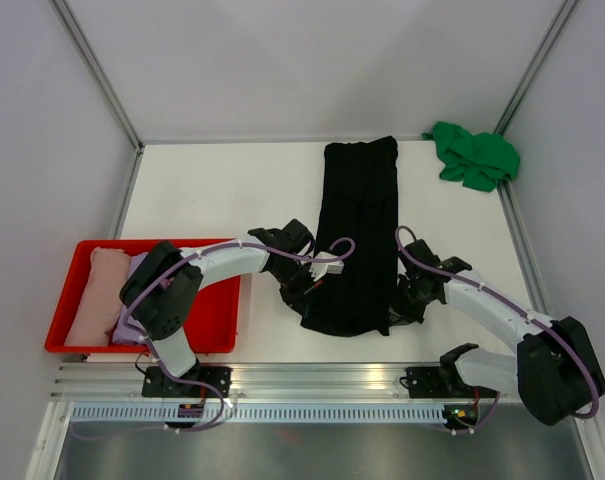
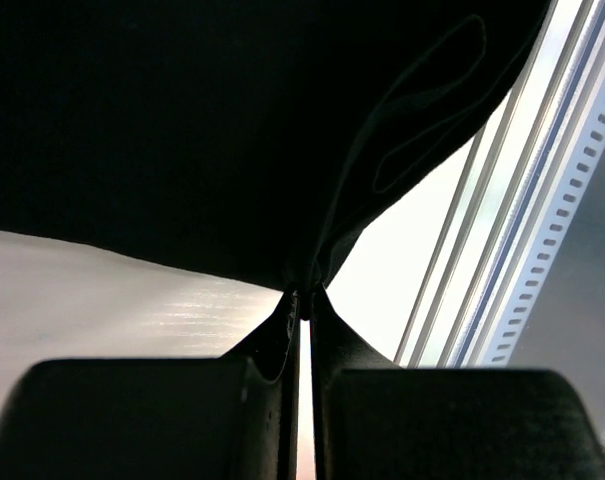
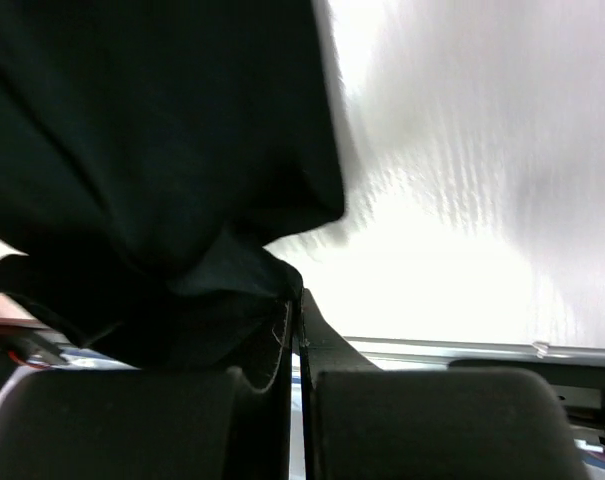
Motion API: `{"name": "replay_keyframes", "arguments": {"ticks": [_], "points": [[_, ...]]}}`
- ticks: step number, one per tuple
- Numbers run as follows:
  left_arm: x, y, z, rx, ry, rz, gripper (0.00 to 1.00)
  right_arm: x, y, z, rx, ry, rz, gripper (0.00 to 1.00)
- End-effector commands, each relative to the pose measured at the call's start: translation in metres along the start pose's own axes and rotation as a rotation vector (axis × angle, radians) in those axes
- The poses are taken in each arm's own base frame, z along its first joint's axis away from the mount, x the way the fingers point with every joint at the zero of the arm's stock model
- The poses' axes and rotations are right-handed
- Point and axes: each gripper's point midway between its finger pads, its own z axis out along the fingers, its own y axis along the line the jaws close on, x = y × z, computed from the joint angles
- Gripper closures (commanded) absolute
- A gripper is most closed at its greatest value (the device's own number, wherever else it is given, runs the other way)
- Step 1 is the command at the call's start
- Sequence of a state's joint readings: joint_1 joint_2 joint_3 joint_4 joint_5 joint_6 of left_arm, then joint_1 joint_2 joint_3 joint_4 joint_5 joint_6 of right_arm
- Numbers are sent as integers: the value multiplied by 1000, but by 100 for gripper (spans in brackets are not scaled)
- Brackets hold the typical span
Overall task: Roll the t-shirts
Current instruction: Roll the tshirt
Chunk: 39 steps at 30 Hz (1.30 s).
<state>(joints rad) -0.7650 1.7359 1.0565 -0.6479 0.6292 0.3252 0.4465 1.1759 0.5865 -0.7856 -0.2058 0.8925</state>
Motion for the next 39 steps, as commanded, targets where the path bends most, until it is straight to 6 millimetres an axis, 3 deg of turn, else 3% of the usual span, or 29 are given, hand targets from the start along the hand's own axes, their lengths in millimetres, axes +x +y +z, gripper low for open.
{"name": "replay_keyframes", "arguments": {"ticks": [1, 6, 9, 11, 16, 23, 28, 31, 33, 35, 39], "points": [[-14, 5, -7, -48, -37, 17, 98, -15, 17, -9, -53, -22, -24, 100], [-12, 24, -9, -130, -10, 34, 98, -27, 9, -11, -47, -6, -10, 100], [-11, 23, -9, -127, -10, 37, 98, -35, 0, -18, -45, -11, 15, 93], [-13, 22, -8, -114, -15, 33, 98, -41, -3, -23, -61, -18, 56, 84], [-19, 27, -4, -121, -13, 13, 98, -58, 11, -30, -150, -55, 89, 73], [-12, 34, 0, -129, 9, -18, 98, -72, 18, -49, -163, -126, -39, 72], [-11, 39, 1, -134, 14, -40, 98, -61, 13, -55, -166, -99, -179, 68], [-10, 40, 2, -135, 15, -51, 98, -72, 30, -76, -200, -226, -338, 67], [-10, 41, 2, -136, 17, -56, 98, -90, 58, -111, -238, -426, -486, 64], [-10, 42, 2, -138, 16, -59, 98, -92, 78, -130, -230, -561, -626, 61], [-14, 42, 1, -141, 8, -65, 98, -74, 99, -126, -334, -559, -792, 57]]}}
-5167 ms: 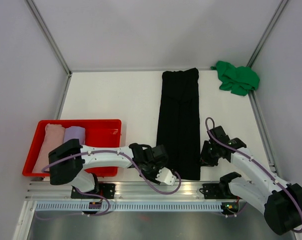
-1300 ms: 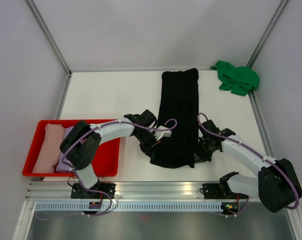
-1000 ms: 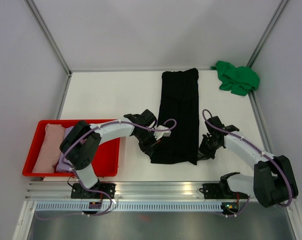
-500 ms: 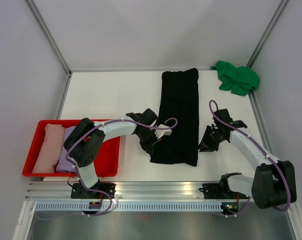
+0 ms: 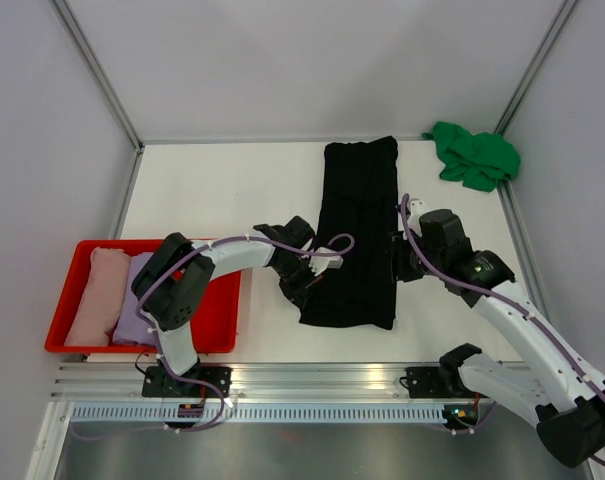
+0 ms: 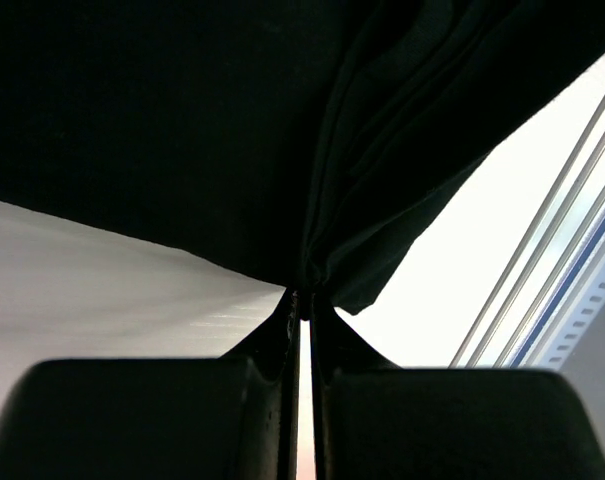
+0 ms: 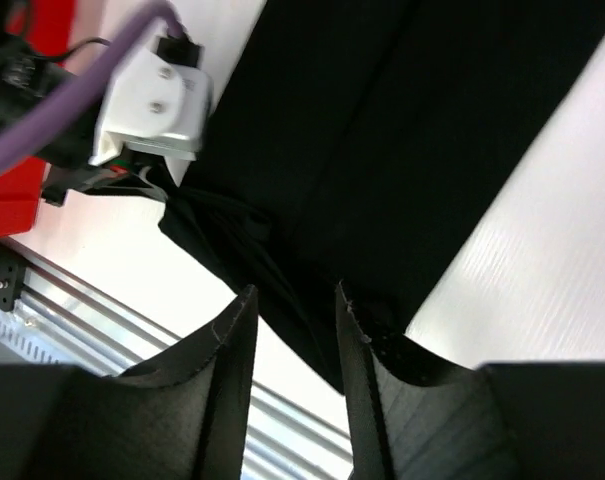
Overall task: Roll the t-shirts
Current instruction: Roll the tshirt
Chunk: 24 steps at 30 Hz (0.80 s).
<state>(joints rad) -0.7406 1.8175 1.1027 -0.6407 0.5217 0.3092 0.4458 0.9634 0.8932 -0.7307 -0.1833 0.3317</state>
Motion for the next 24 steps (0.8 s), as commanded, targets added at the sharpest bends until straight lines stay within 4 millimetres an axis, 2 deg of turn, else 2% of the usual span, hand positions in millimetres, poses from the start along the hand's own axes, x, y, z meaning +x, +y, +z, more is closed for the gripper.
{"name": "replay_keyframes", "arguments": {"ticks": [1, 3, 4, 6, 7, 8, 9, 10, 13, 14, 16, 17, 19, 24], "points": [[-18, 7, -5, -35, -39, -18, 98, -14, 8, 7, -44, -65, -155, 55], [-20, 8, -8, -41, -48, -19, 98, -33, 15, 1, -39, -118, -235, 52], [-20, 8, -9, -39, -51, -21, 98, -53, 26, -11, -42, -177, -377, 52], [-19, 8, -8, -38, -49, -21, 98, -80, 34, -29, -13, -287, -535, 49], [-19, 8, -8, -39, -50, -23, 98, -92, 38, -39, -9, -339, -668, 43], [-19, 8, -8, -38, -49, -25, 98, -97, 40, -45, -7, -376, -737, 39], [-19, 8, -8, -38, -49, -28, 98, -94, 38, -45, -5, -368, -792, 37], [-21, 8, -8, -37, -52, -28, 98, -81, 30, -36, -7, -316, -912, 35], [-24, 8, -10, -39, -58, -29, 98, 7, 4, -5, -144, 36, -1059, 37], [-25, 8, -10, -40, -62, -27, 98, 34, -5, -4, -187, 142, -1109, 39], [-24, 8, -12, -42, -63, -23, 98, 63, -10, -1, -251, 191, -1149, 37], [-24, 7, -12, -42, -63, -23, 98, 63, -8, -6, -269, 135, -1227, 36], [-24, 8, -10, -41, -59, -22, 98, 82, -6, -5, -342, 120, -1271, 34], [-26, 10, -10, -45, -61, -19, 98, 102, 21, -4, -503, 55, -1251, 37]]}}
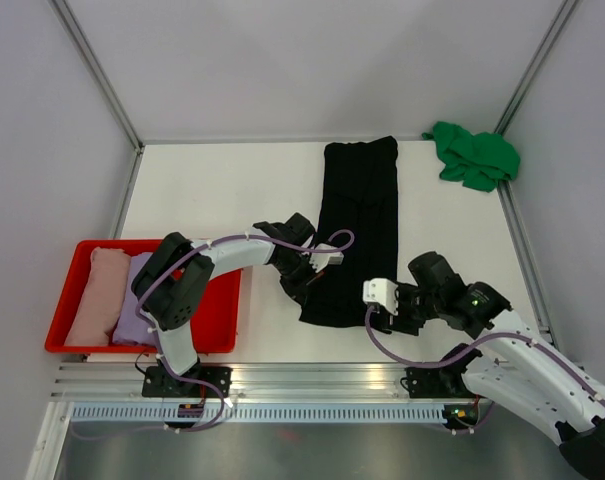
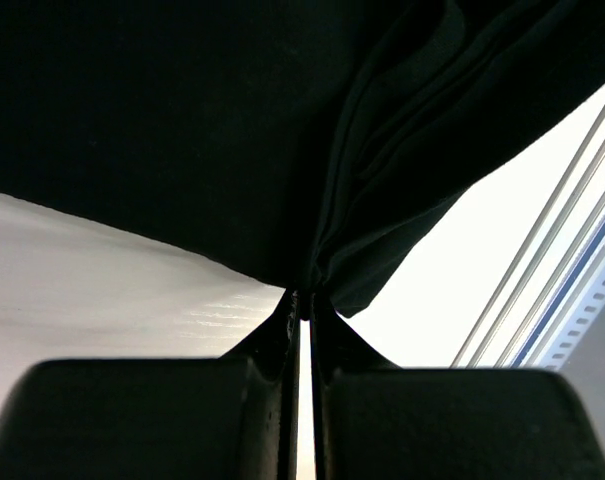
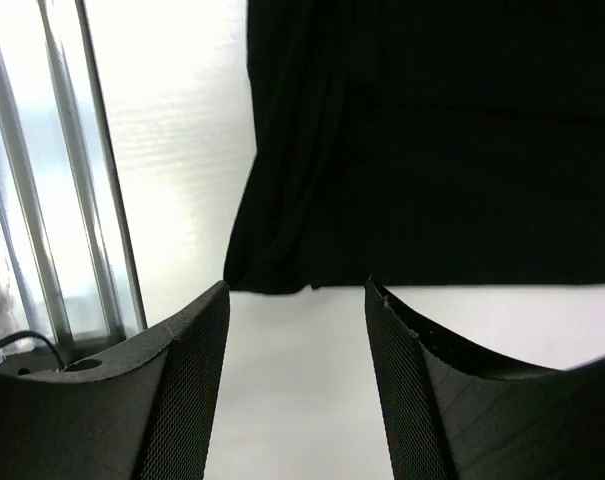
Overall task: Roll the t-shirts
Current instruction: Roll the tshirt
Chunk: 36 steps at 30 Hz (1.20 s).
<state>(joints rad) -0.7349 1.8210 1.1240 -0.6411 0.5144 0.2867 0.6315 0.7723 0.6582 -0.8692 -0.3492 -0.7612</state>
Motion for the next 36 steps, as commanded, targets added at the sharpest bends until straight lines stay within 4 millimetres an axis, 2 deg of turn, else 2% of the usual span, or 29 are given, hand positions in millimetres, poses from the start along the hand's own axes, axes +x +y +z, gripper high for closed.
{"name": "replay_keyframes", "arguments": {"ticks": [1, 4, 9, 13, 18, 22, 29, 36], "points": [[-18, 7, -6, -33, -43, -2, 98, -28, 12, 8, -63, -155, -115, 38], [-17, 7, -5, -33, -40, -2, 98, -21, 17, 19, -64, -135, -141, 38], [-17, 7, -5, -32, -39, -7, 98, -22, 26, 33, -110, -124, -131, 37], [-16, 8, -5, -35, -36, -13, 98, -19, 15, 47, -38, -80, -99, 38], [-15, 8, -4, -36, -33, -21, 98, -4, 4, 53, 32, -2, -86, 35], [-16, 7, -4, -32, -37, -21, 98, 3, 11, 55, 2, 15, -71, 33], [-16, 8, -3, -31, -35, -21, 98, 7, 19, 65, -36, 44, -83, 35], [-15, 8, -5, -38, -34, -14, 98, 12, 0, 70, 68, 112, -11, 38]]}}
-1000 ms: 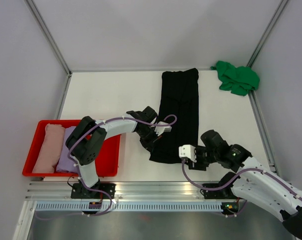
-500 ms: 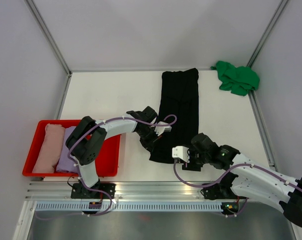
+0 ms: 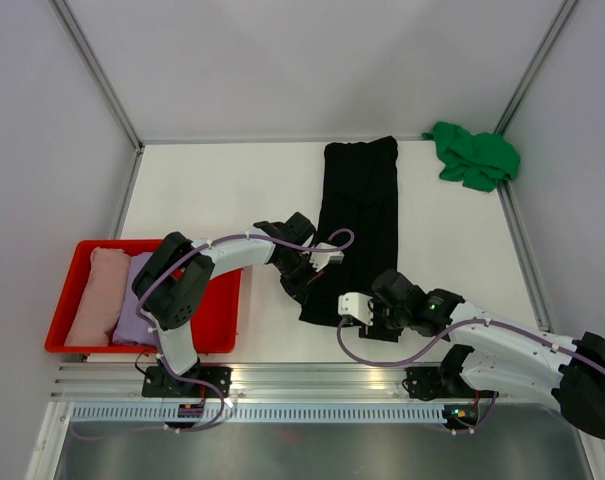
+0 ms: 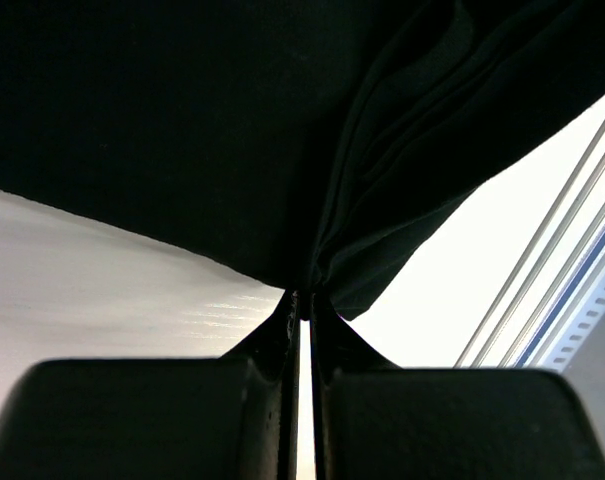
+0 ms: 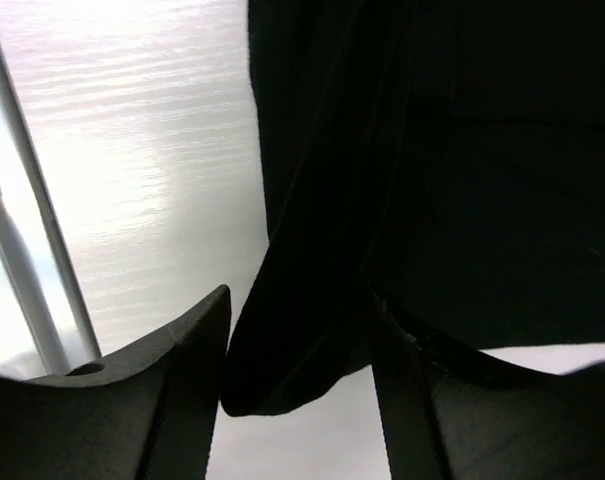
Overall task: Roll the t-shirts
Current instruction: Roll the tshirt
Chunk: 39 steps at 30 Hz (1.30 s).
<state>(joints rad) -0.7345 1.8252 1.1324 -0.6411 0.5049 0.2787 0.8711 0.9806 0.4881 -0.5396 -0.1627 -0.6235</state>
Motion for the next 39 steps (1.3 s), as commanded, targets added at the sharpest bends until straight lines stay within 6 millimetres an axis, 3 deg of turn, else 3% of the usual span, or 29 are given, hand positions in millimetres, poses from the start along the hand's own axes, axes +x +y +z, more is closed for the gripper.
{"name": "replay_keyframes", "arguments": {"ticks": [1, 5, 11, 18, 20, 23, 26, 28, 29, 34, 39], "points": [[-12, 7, -4, -28, -31, -6, 98, -2, -21, -2, 109, 25, 55, 40], [-13, 7, -5, -28, -34, 2, 98, -7, -33, -10, 161, 35, 76, 58], [-14, 5, -8, -29, -38, 18, 98, -9, -37, -20, 198, 30, 84, 68], [-13, 1, -13, -21, -40, 37, 98, -4, -31, -26, 166, 49, 58, 89], [-13, 0, -14, -16, -45, 43, 98, -2, -13, -23, 50, 70, 24, 100], [-15, -5, -16, 8, -54, 53, 98, -5, 2, -22, -73, 70, -42, 100], [-17, -10, -17, 26, -62, 61, 98, 1, 32, -30, -306, 108, -105, 100], [-16, -12, -19, 36, -63, 69, 98, -9, 28, -38, -355, 83, -135, 100], [-16, -13, -20, 38, -64, 72, 98, -5, 37, -41, -421, 100, -117, 100], [-14, -14, -20, 45, -61, 82, 98, 3, 23, -33, -355, 133, -44, 100], [-15, -11, -18, 31, -54, 56, 98, 9, -14, -18, -136, 105, 115, 99]]}}
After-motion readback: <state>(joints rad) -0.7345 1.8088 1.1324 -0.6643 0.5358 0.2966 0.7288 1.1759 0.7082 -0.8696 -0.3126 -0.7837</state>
